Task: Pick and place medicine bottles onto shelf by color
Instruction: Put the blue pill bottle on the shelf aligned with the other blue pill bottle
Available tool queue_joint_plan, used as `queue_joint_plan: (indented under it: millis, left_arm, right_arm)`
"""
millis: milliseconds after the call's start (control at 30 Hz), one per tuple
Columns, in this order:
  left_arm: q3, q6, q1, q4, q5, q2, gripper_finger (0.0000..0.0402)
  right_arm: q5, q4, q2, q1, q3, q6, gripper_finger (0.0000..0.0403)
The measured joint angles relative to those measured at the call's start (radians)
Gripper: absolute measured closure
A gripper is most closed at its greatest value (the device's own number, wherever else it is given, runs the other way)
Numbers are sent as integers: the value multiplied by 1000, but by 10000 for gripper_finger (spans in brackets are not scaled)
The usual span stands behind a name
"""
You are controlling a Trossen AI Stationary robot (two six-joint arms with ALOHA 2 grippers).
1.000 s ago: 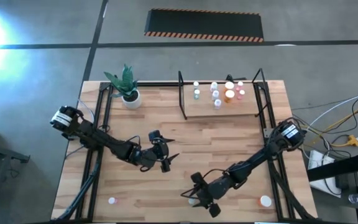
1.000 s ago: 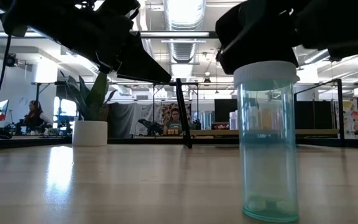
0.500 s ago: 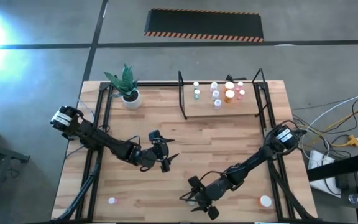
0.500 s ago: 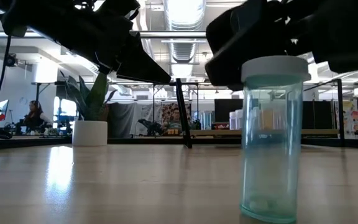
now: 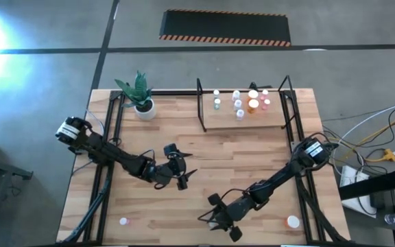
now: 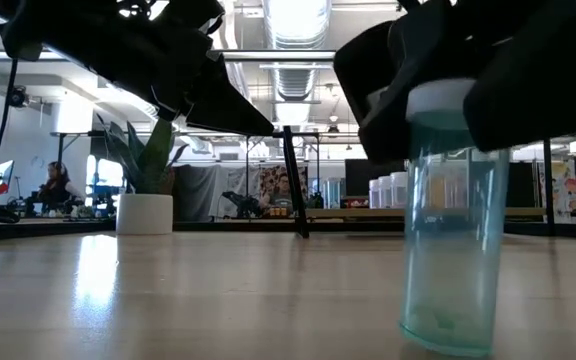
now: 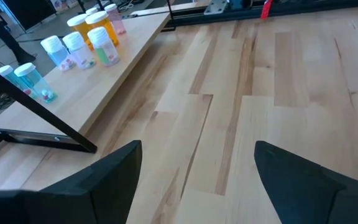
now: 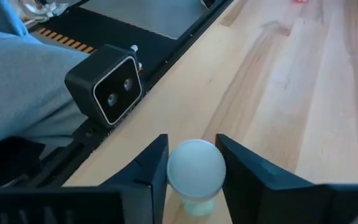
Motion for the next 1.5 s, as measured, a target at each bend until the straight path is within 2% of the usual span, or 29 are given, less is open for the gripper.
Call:
queue_joint_plan:
  millis: [133,233,367,433,500,667,733,867,1000,1267,1500]
  left_arm:
    - [-1,-1,0,0,0,0,109]
    - [-1,-1,0,0,0,0,109]
    - [-2,-2,0,0,0,0,109]
    - [-2,-2,0,0,0,0,109]
    - [-2,-2,0,1,0,0,109]
    - [-2,-2,0,2,0,0,109]
    - [-2,-3,0,2,0,0,109]
    - [-2,-3,0,4,0,0,109]
    - [-2,-3,0,6,0,0,109]
    - [-2,-3,0,7,0,0,109]
    - [-6,-3,0,26,0,0,109]
  right_arm:
    - [0,-48,-46,-8,2,0,299]
    - [10,-160,-143,-38,-5,7,297]
    - [215,-352,-301,-104,-7,10,296]
    - [322,-425,-370,-167,-7,14,297]
    - [375,-473,-417,-252,-10,26,298]
    - [285,-496,-447,-521,-45,84,299]
    - [281,-500,-443,-616,-58,85,299]
    - [272,-471,-439,-762,-82,93,299]
    - [216,-449,-437,-874,-102,121,299]
    - [171,-283,-415,-949,-161,148,297]
    - [171,-261,-351,-974,-164,148,297]
